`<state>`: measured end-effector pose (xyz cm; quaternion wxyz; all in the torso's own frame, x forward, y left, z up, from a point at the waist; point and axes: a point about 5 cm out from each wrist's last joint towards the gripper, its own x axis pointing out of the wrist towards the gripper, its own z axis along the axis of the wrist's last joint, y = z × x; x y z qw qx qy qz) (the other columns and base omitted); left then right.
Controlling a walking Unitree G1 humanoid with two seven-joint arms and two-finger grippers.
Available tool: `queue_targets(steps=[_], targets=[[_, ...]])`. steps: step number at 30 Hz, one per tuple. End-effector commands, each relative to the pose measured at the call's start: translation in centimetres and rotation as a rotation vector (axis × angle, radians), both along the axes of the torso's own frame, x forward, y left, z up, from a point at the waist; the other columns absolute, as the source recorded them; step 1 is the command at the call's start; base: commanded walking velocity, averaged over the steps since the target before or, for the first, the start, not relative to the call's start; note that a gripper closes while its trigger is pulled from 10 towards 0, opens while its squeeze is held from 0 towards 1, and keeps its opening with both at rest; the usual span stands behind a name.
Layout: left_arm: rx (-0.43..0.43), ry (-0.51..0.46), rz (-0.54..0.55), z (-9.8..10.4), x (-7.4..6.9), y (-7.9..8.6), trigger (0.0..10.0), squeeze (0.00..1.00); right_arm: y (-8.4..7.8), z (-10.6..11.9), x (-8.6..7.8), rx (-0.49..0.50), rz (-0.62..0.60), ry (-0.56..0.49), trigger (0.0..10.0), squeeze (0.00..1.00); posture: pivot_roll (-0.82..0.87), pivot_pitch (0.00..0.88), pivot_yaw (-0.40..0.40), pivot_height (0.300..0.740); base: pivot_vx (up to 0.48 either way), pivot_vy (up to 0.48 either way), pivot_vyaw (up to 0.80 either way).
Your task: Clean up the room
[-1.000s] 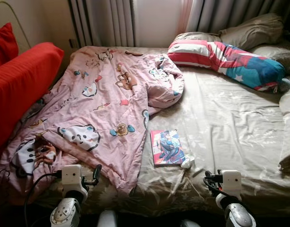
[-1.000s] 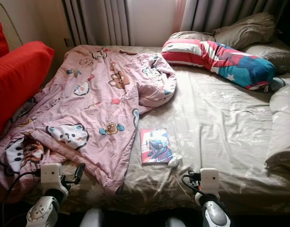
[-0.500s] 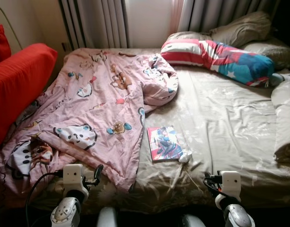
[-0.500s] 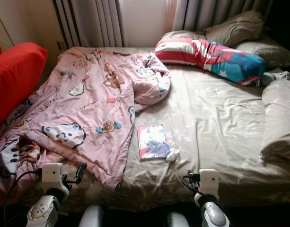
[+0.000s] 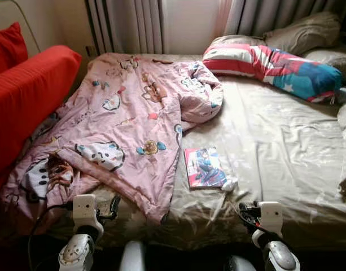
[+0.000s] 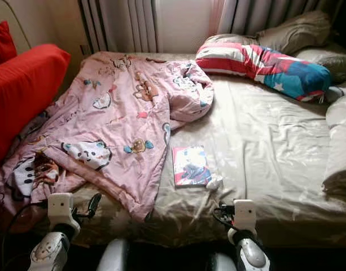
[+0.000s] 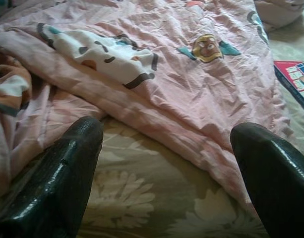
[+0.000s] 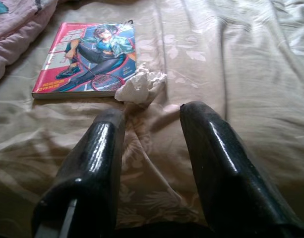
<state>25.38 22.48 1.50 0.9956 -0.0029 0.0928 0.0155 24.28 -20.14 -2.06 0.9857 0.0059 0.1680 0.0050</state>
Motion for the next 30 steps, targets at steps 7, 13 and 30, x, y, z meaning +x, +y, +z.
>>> queue_targets(steps=[7,13,30], targets=[[0.006,-0.008,-0.016,0.35,0.43,-0.13,10.0,0.00,-0.13,0.23,0.17,-0.028,0.012,-0.014,10.0,0.00,-0.01,0.015,0.004,0.603,0.000,0.000,0.18],[0.010,-0.007,-0.019,0.39,0.45,-0.08,10.0,0.00,-0.09,0.26,0.28,0.007,-0.015,-0.018,10.0,0.00,-0.01,0.014,0.007,0.603,0.205,0.000,0.27],[0.011,-0.006,-0.030,0.39,0.49,-0.09,10.0,0.00,-0.11,0.39,0.43,-0.015,-0.003,-0.024,10.0,0.00,-0.01,0.013,0.010,0.603,0.262,0.000,0.00]])
